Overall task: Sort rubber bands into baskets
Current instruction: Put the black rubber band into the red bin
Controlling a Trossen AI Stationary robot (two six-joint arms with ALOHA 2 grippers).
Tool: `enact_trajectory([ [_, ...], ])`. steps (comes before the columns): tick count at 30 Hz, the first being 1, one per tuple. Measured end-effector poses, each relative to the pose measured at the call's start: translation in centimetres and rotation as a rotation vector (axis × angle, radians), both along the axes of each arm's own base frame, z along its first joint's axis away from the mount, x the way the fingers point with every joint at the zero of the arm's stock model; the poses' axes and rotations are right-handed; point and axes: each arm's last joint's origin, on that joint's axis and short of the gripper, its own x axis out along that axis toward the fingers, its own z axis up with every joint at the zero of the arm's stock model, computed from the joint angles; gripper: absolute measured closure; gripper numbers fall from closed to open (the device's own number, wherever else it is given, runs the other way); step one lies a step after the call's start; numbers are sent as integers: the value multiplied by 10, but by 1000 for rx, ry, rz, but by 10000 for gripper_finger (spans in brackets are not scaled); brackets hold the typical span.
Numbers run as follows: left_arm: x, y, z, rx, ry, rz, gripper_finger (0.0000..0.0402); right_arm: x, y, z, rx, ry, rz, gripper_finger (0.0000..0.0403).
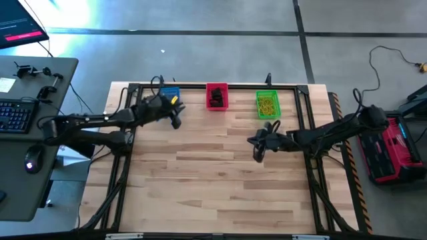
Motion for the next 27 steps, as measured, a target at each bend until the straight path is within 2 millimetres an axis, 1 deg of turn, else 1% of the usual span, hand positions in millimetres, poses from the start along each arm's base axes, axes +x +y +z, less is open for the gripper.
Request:
enact_trajectory([
  [3,2,-17,1,26,-42,-69,319,-5,5,-5,-4,59,-32,370],
  [7,5,-37,-2,50,-108,-167,319,-14,10,-12,2,135,-81,317],
  [11,7,-52,-6,51,-124,-240,319,-20,14,-17,14,187,-122,265],
  [15,7,-65,-12,49,-147,-310,319,-26,14,-21,-8,240,-142,228],
  [20,4,-80,-20,18,-181,-420,319,-32,11,-24,-69,298,-180,204],
  [24,-2,-91,-29,26,-251,-470,319,-36,9,-30,-71,304,-188,202],
  [27,-9,-94,-35,38,-298,-490,319,-39,8,-37,-53,280,-193,202],
])
